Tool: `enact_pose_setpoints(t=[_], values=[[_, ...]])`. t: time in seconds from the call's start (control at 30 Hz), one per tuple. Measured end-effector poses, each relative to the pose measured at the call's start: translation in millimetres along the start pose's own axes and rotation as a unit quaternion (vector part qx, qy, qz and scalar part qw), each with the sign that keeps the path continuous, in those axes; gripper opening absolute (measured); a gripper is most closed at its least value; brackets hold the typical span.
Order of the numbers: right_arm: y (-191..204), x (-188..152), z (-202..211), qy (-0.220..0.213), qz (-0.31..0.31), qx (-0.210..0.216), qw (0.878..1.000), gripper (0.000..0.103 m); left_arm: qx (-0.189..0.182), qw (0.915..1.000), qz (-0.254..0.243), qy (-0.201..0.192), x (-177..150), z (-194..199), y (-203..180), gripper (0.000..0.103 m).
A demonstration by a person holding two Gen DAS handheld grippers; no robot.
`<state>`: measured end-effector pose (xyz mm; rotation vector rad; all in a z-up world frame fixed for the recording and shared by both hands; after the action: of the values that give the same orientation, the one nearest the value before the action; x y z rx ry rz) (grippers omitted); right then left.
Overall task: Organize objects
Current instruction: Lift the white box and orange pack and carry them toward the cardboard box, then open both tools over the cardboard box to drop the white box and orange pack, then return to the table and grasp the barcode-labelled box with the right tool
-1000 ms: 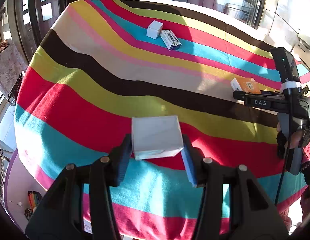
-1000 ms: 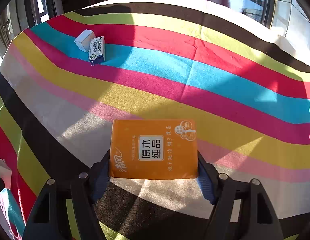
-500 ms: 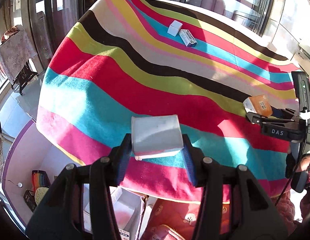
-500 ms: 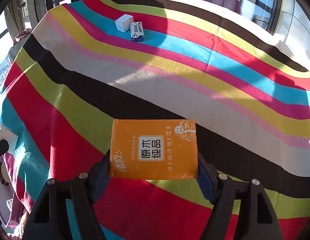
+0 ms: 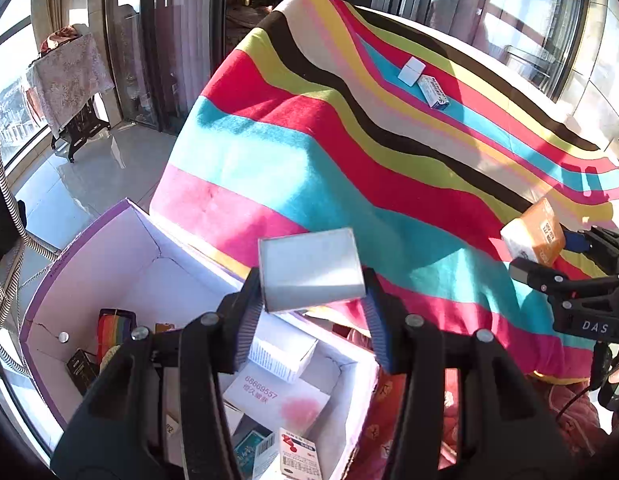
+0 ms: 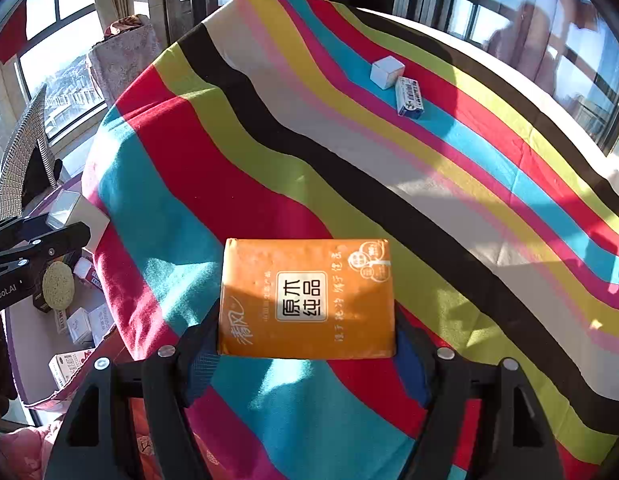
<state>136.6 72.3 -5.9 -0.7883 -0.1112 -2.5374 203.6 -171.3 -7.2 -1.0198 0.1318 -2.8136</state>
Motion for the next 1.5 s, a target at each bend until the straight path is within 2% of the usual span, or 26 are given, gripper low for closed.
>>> enact_pose_setpoints(t=[0.1, 0.23, 0.4, 0.5, 0.57, 0.63, 0.73, 0.8, 0.97, 1.07, 1.17, 1.27, 1.37, 1.5], values=[[37, 6, 6, -0.009, 0.039, 0.032, 0.999, 0.075, 0.028, 0.9995, 0.014, -0.001, -11, 7, 28, 0.052], [80, 9, 6, -0.011, 0.086, 0.054, 0.995, 0.075, 0.061, 0.9978, 0.026, -0.004, -24, 17, 58, 0.052], [121, 9, 5, 0.001, 0.129, 0.081, 0.988, 0.075, 0.08, 0.996, 0.039, 0.006, -33, 18, 88, 0.052], [159, 6, 8, 0.004, 0.183, 0.109, 0.977, 0.075, 0.093, 0.9937, 0.061, 0.008, -38, 22, 110, 0.052], [188, 3, 11, 0.003, 0.213, 0.142, 0.967, 0.076, 0.099, 0.9914, 0.085, 0.007, -41, 28, 124, 0.056], [212, -3, 10, 0.009, 0.24, 0.17, 0.956, 0.079, 0.103, 0.9886, 0.109, -0.003, -40, 34, 136, 0.075], [231, -11, 9, 0.005, 0.275, 0.168, 0.947, 0.08, 0.113, 0.9856, 0.123, -0.025, -36, 44, 142, 0.082], [229, -10, 10, -0.006, 0.273, 0.168, 0.947, 0.08, 0.122, 0.9851, 0.116, -0.036, -29, 45, 139, 0.085], [169, 15, 12, -0.041, 0.175, 0.168, 0.969, 0.08, 0.098, 0.9899, 0.092, -0.046, -4, 33, 107, 0.087], [109, 36, 2, -0.054, 0.108, 0.126, 0.985, 0.08, 0.062, 0.9958, 0.056, -0.036, 16, 13, 66, 0.088], [38, 53, -20, -0.05, 0.044, 0.07, 0.995, 0.08, 0.019, 0.9994, 0.005, -0.028, 42, -13, 10, 0.089], [-30, 71, -50, -0.04, -0.003, 0.018, 0.999, 0.08, -0.021, 0.9984, -0.046, -0.027, 72, -44, -48, 0.091], [-87, 93, -85, -0.014, -0.059, -0.006, 0.998, 0.08, -0.012, 0.9951, -0.091, -0.035, 104, -81, -93, 0.095], [-137, 125, -126, 0.0, -0.099, -0.024, 0.995, 0.08, -0.02, 0.997, -0.075, 0.0, 130, -131, -120, 0.095]])
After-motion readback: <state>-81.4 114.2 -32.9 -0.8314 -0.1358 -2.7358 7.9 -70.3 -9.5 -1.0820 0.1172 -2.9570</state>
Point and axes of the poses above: each gripper's, at about its wrist camera, not at the fingertips, and z roughly against the way its jaws point, y to its left, x to its top, the point moved 5 cm from there along -z, roughly the way its jaws point, and after that the axes turned 1 degree about y, right-handed, at the moved point
